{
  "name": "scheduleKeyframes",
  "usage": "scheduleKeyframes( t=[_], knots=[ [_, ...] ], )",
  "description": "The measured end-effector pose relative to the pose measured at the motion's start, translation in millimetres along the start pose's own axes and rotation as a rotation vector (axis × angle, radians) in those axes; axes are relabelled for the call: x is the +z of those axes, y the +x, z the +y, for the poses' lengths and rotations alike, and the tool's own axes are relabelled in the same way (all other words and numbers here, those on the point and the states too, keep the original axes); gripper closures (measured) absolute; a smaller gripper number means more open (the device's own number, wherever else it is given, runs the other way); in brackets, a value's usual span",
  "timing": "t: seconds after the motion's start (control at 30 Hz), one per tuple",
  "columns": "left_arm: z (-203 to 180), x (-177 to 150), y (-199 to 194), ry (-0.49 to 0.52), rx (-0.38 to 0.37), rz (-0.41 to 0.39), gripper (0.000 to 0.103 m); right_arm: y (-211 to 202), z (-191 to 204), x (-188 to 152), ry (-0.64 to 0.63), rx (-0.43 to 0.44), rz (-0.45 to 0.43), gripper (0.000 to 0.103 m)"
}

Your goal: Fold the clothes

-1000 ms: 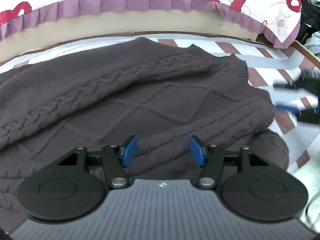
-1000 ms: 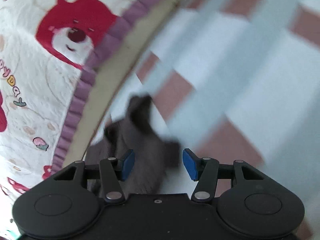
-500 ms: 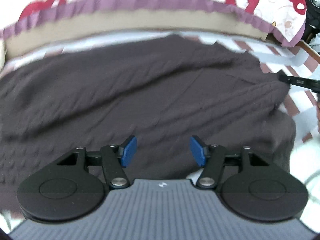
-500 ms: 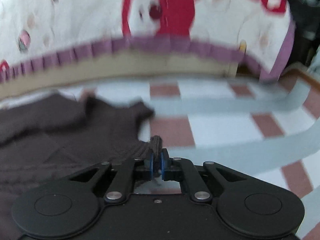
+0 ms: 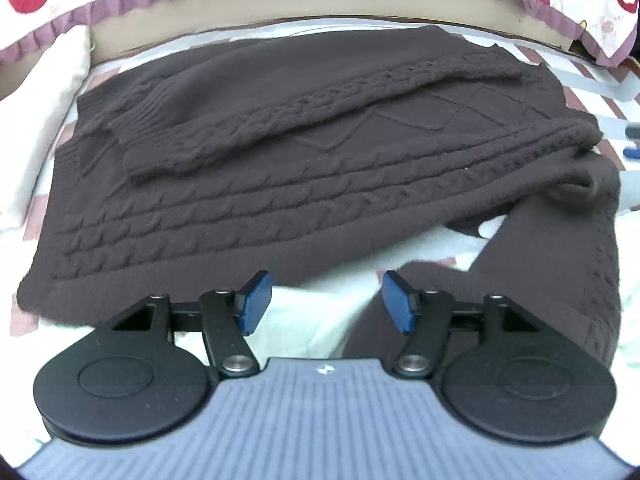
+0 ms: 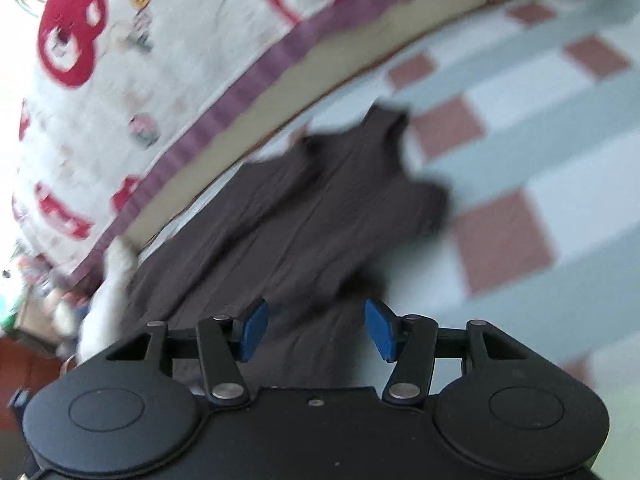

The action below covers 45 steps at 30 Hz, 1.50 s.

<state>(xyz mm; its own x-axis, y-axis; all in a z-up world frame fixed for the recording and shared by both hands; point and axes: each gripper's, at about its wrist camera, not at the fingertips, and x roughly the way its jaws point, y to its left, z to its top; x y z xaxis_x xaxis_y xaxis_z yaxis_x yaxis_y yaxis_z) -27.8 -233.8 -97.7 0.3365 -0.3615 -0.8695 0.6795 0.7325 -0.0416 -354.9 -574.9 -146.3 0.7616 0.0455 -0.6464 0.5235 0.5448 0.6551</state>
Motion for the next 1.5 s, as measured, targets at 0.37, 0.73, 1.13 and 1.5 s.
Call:
scheduleKeyframes(
  t=[0.37,0.73,1.13,1.5],
  knots=[
    [10.7,-36.4,-19.9,-0.081,-0.178,0.063,0.03,50.5,6.3,-46.3,0.042,-0.029,0.09,0.041],
    [-8.0,-45.0,-20.8,-0.035,-0.125,0.01,0.095,-14.8,63.3,-79.9,-0.373,0.224,-0.003,0.091],
    [-7.1,-37.6,-38.3,-0.062,-0.089,-0.099,0.1,-6.0,25.5,-103.8,-0.217,-0.094,-0.05,0.083],
    [-15.3,-49.7,-12.2,-0.077,-0.196,0.014,0.026,16.2,19.5,-120.6,0.065,0.248,0.122,0.036]
  ],
)
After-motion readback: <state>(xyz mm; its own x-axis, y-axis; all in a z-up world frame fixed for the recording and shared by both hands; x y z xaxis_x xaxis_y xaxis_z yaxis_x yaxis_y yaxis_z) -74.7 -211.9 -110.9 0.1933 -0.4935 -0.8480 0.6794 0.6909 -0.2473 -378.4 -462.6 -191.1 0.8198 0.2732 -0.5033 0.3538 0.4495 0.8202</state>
